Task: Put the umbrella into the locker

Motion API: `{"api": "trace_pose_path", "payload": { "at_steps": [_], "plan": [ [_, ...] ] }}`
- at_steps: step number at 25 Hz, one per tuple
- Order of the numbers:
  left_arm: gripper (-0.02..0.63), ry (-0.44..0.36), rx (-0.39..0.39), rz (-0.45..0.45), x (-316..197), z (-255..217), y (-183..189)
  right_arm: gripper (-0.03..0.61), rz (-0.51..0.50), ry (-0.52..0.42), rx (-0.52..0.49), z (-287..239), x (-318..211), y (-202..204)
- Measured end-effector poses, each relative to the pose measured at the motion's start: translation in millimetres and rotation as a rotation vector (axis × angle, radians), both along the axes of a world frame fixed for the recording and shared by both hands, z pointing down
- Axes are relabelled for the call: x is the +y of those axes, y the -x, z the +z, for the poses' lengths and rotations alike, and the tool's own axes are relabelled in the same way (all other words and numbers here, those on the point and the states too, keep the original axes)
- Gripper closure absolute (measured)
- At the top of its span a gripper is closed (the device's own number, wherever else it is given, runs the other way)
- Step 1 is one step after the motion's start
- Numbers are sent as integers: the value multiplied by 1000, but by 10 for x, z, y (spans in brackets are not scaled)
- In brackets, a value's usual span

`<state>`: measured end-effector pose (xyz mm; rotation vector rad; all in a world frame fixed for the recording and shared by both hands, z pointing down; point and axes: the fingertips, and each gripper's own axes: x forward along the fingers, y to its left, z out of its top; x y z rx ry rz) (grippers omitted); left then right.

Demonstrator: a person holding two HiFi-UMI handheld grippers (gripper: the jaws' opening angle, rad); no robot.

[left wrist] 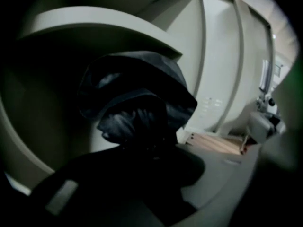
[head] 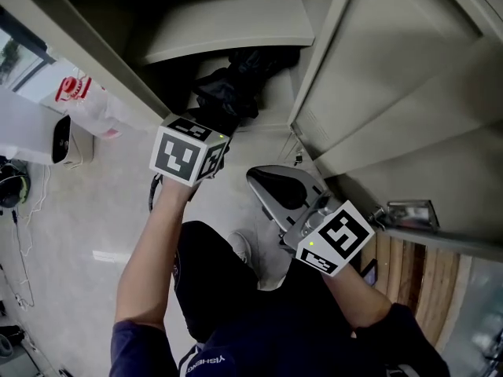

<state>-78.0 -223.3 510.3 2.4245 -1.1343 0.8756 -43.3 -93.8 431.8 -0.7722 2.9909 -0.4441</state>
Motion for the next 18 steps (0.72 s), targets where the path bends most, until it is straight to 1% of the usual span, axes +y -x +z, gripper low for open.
{"api": "trace_pose_path", "payload": {
  "at_steps": [4, 9, 13, 15, 18],
  "plan": [
    [503, 35, -13, -16, -248, 25, 16, 571, 0, -3, -8, -9, -27, 50],
    [499, 38, -78, -23, -477, 89, 23, 571, 13, 5, -11, 64, -124, 83],
    [495, 68, -98, 2, -653, 258, -15, 571, 24, 12, -9, 87, -174, 98],
    [494, 83, -125, -7, -695, 236, -5, 571, 29, 14, -8, 102, -175, 82],
    [492, 79, -146, -21, -791, 278, -2, 571, 31, 23, -12, 135, -163, 49]
  ]
}}
